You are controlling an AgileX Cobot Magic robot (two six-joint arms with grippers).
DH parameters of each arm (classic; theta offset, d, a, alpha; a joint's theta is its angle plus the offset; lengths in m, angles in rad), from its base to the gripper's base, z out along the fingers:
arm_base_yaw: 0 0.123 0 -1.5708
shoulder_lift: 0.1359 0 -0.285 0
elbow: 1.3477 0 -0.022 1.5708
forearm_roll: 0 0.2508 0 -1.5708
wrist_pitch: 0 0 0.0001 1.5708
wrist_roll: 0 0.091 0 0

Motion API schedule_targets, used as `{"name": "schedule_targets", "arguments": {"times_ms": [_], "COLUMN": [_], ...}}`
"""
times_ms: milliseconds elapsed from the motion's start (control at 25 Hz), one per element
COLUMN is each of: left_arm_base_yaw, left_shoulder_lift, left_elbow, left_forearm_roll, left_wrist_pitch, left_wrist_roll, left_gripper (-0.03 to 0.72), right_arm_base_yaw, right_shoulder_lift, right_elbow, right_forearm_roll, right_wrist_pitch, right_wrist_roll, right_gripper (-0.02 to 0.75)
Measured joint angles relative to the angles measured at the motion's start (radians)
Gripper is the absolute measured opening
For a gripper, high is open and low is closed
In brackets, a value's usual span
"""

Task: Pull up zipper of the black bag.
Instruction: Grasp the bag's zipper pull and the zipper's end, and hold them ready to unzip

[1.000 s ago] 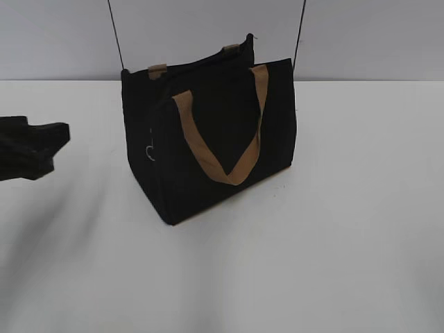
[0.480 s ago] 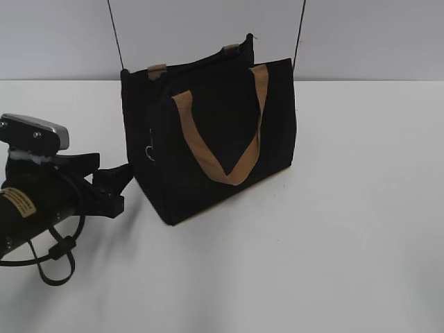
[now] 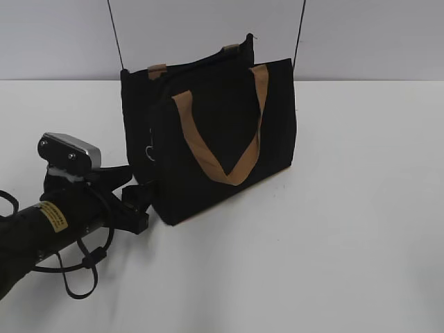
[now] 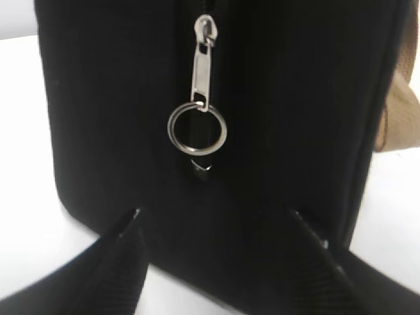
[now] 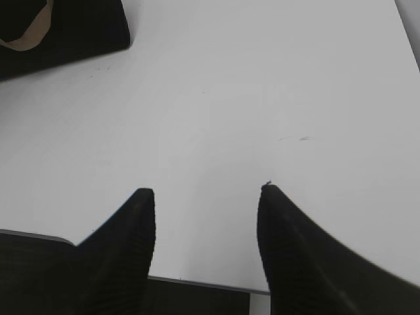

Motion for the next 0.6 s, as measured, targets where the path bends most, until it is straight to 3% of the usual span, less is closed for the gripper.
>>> {"name": "schedule_targets", "arguments": {"times_ms": [440, 600], "left_arm_base_yaw": [0.001, 0.001], "left_shoulder_lift": [0.017, 0.057], "left_elbow": [-0.121, -0.177], "left_forearm_roll": [-0.003, -0.003], "left_wrist_pitch": [0.077, 0.101], "left_wrist_roll": [0.015, 0.015], "left_gripper": [0.485, 0.449], "right_arm_base_yaw": [0.000, 0.000], "right_shoulder_lift": [0.000, 0.000], "right_elbow": [0.000, 0.000], "right_forearm_roll": [0.000, 0.000], "right_wrist_pitch": [0.000, 0.000], "right_wrist_roll": [0.000, 0.000], "right_gripper": [0.389, 0.389]}}
